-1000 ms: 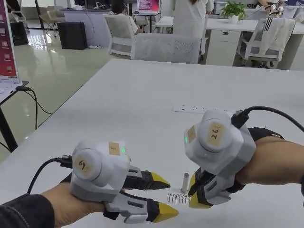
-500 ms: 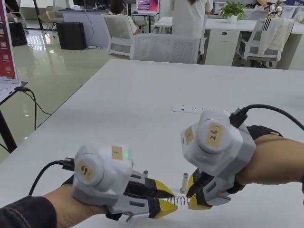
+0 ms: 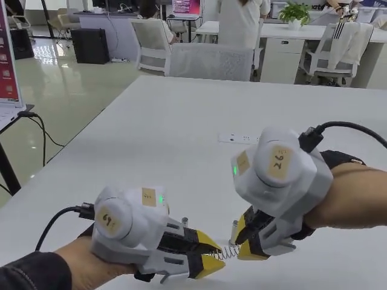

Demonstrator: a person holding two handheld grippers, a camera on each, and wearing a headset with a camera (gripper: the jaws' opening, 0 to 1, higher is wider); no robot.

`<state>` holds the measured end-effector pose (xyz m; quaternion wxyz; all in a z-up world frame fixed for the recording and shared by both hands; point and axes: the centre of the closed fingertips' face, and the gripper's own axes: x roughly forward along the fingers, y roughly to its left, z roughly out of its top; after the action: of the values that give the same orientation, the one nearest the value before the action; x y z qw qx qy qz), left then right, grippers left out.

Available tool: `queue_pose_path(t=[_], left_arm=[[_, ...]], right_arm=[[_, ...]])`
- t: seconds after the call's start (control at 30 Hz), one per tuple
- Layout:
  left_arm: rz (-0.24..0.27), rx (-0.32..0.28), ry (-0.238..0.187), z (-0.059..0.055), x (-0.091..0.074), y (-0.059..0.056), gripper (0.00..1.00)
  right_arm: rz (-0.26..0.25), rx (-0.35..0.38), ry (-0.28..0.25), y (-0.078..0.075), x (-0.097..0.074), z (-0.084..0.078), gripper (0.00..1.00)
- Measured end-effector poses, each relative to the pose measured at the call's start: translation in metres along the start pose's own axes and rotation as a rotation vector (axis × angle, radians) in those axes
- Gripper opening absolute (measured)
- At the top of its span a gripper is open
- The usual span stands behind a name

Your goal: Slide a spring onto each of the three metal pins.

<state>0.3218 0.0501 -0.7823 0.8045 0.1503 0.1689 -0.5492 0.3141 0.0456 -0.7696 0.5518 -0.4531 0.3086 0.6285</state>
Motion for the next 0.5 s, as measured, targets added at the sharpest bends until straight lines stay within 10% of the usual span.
queue_pose_path(t=[0.5], left_arm=[[0.000, 0.007, 0.003, 0.000, 0.001, -0.001, 0.03]], right_arm=[[-0.021, -0.041, -0.069, 0.001, -0.009, 0.026, 0.07]])
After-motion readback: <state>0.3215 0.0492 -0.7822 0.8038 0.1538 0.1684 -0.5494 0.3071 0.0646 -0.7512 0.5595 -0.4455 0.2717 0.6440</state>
